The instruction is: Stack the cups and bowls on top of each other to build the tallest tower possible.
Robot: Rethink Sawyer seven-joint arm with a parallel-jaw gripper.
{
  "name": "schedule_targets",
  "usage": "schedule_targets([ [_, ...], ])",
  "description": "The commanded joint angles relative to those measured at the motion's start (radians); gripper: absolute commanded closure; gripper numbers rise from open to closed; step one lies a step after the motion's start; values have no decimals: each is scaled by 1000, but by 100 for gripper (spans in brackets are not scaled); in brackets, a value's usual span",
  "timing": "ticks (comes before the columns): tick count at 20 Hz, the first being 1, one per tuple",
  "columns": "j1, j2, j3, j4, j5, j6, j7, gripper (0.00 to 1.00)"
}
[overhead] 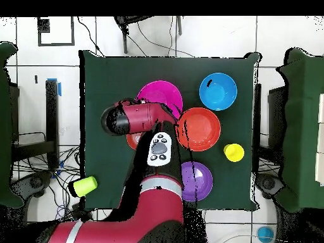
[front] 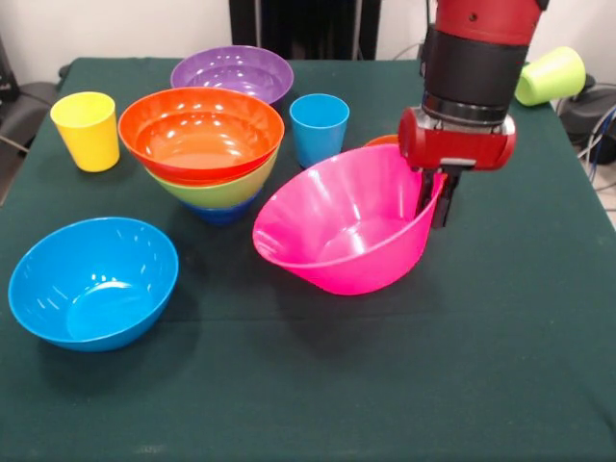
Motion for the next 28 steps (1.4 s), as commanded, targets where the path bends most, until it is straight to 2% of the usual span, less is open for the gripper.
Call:
schedule_targets([
  [1, 2, -76, 52, 35, 29, 162, 88, 100],
  [5, 3, -123, 46, 43, 29, 215, 73, 100],
  [14, -14, -181, 44, 78, 12, 233, 55, 100],
  [20, -22, -203, 37, 50, 4, 293, 26, 100],
  [23, -43, -208, 45, -1, 2, 349, -9, 100],
  [28, -73, -212, 61, -16, -11, 362, -36, 100],
])
